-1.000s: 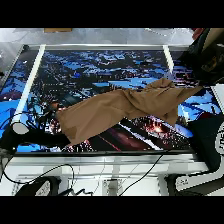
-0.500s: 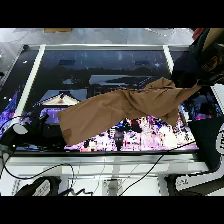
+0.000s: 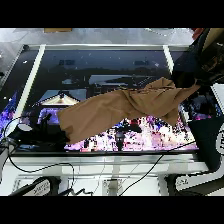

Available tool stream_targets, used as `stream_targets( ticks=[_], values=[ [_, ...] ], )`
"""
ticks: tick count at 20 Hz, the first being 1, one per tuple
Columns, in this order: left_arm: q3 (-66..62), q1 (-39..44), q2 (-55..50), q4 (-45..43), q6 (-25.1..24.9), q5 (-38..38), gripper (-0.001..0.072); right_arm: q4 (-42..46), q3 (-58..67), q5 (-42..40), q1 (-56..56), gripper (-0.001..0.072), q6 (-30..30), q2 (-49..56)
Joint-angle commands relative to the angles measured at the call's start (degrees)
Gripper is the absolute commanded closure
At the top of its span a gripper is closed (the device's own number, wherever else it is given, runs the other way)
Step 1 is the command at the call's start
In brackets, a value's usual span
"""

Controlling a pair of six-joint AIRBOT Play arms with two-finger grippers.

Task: Fold the clothes and pants, and hang the long-sleeved shirts on hangers.

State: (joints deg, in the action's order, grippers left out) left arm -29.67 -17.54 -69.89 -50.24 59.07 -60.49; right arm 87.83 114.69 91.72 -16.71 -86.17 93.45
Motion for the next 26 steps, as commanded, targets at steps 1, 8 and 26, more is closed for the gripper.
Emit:
stream_targets(
  ticks=[1,8,26],
  values=[
    [-1.0,-0.1,-0.8,9.0,-0.9,6.5,0.0693,-5.3,0.0,-2.1,0.0,0.0683,0.3,0.0],
    [-27.5,-0.2,-1.1,19.2,3.6,20.2,0.0701,-28.8,0.4,-24.0,0.4,0.0685,0.1,-0.1],
    [-58.0,-17.6,-8.4,-23.6,5.4,-9.6,0.0695,-3.2,-9.1,-2.8,-4.0,0.0684,4.7,-13.5]
  ],
)
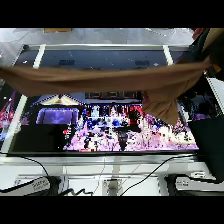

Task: Fold the clothes and pants, and hang the long-sleeved shirts on hangers.

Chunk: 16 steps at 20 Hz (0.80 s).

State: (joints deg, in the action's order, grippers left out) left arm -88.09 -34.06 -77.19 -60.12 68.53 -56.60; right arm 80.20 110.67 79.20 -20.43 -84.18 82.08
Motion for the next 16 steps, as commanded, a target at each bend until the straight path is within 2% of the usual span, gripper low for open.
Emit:
stream_targets(
  ticks=[1,3,6,12,16],
  values=[
    [1.6,-1.3,-1.2,-16.1,-5.6,-15.8,0.0695,4.6,-8.5,9.6,-0.3,0.0684,2.7,-4.1],
    [5.3,-1.9,-1.2,-16.6,-7.1,-17.6,0.0695,5.1,-16.8,8.3,-0.3,0.0684,2.9,-9.7],
    [10.6,-3.3,-1.2,-17.9,-12.9,-24.1,0.0696,5.4,-31.8,6.5,-0.3,0.0683,2.9,-20.3],
    [21.8,-4.7,-1.0,-30.5,-10.5,-27.6,0.0695,5.5,-63.0,4.5,-0.3,0.0683,1.3,-36.1],
    [25.0,-4.7,-1.0,-37.6,-10.5,-29.8,0.0695,5.7,-71.0,4.6,-0.3,0.0683,1.4,-39.0]
  ],
)
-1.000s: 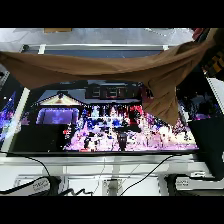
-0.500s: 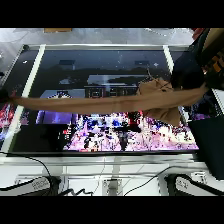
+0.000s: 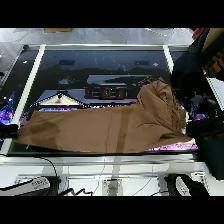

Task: Fold the clothes and pants, and hang the long-sleeved shirts on hangers.

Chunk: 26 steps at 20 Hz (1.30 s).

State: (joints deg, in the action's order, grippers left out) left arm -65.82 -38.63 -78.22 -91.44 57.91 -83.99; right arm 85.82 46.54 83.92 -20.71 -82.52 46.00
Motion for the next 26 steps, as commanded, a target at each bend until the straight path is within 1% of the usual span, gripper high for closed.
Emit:
stream_targets(
  ticks=[1,3,7,11,12,13,14,15,16,17,18,19,20,22,24,26],
  values=[
    [2.9,-0.2,0.0,-7.4,0.2,-2.4,0.0695,0.2,-7.0,-0.2,0.0,0.0683,-0.3,-3.0],
    [3.0,-0.2,0.0,-9.6,0.2,-2.4,0.0695,0.4,-7.0,1.5,0.0,0.0683,-0.3,-3.0],
    [3.0,-0.2,0.0,-11.0,1.5,-2.5,0.0695,2.1,-7.0,10.5,0.0,0.0683,-0.3,-3.0],
    [3.0,-0.2,0.0,-12.0,1.4,-2.4,0.0694,2.5,-7.0,11.0,0.0,0.0681,-0.3,-3.0],
    [3.0,-0.2,0.0,-12.0,1.4,-2.4,0.069,2.5,-7.0,10.6,0.0,0.0592,-0.3,-3.0],
    [3.0,-0.2,0.0,-12.1,1.4,-2.1,0.0603,2.5,-7.0,10.3,0.0,0.0379,-0.3,-3.0],
    [3.0,-0.2,0.0,-12.0,1.4,-1.6,0.0378,2.5,-7.0,9.8,0.0,0.0177,-0.3,-3.0],
    [3.0,-0.2,-0.1,-12.1,1.5,-0.9,0.0151,2.5,-7.0,9.4,0.0,0.0085,-0.3,-3.0],
    [3.0,-0.2,-0.1,-12.1,1.5,0.0,0.0088,2.5,-7.0,9.3,0.0,0.0083,-0.3,-3.0],
    [2.9,-0.2,-0.1,-12.0,1.5,1.2,0.0088,2.5,-7.0,8.7,0.0,0.0082,-0.3,-3.0],
    [2.9,-0.1,-0.1,-12.0,4.0,2.4,0.009,2.4,-7.0,6.4,0.0,0.0083,-0.3,-3.0],
    [2.9,0.3,-0.1,-12.0,8.3,4.4,0.0091,2.0,-7.0,2.2,0.0,0.0083,-0.3,-3.0],
    [2.9,0.9,-0.1,-12.0,10.8,6.1,0.0091,1.2,-7.0,-3.1,0.0,0.0083,-0.3,-3.0],
    [2.1,3.1,-0.1,-11.3,11.8,7.4,0.009,-0.8,-7.0,-16.9,0.0,0.0083,-0.4,-3.0],
    [0.4,6.7,-0.1,-9.0,11.8,8.7,0.009,-1.5,-6.7,-27.9,0.0,0.0084,-1.0,-2.4],
    [-1.7,11.4,-0.1,-5.9,11.8,10.9,0.009,1.4,-6.0,-34.3,-0.8,0.0089,-6.2,0.2]
  ],
)
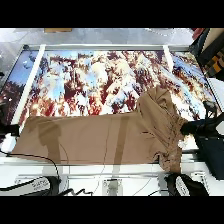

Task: Fold the clothes and pants, and hang the long-sleeved shirts on hangers.

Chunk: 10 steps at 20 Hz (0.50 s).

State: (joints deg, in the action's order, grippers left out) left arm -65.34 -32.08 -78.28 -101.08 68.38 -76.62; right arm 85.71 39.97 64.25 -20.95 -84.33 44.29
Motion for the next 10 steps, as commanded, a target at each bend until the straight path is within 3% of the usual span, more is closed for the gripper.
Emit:
stream_targets(
  ticks=[1,3,6,10],
  values=[
    [-3.1,7.6,0.0,5.6,1.3,4.9,0.009,1.4,0.9,-17.4,-1.6,0.0089,-5.5,3.8],
    [-4.2,13.8,0.0,11.0,1.3,8.7,0.009,-4.5,3.0,-19.2,-2.6,0.0091,-5.0,9.0],
    [-4.2,24.4,0.0,15.4,1.3,17.7,0.0089,-17.2,9.3,-18.9,1.3,0.0091,5.3,17.9],
    [-4.2,36.5,0.0,15.4,1.3,23.8,0.009,-18.4,23.7,-18.8,9.2,0.0093,0.8,31.2]
  ],
)
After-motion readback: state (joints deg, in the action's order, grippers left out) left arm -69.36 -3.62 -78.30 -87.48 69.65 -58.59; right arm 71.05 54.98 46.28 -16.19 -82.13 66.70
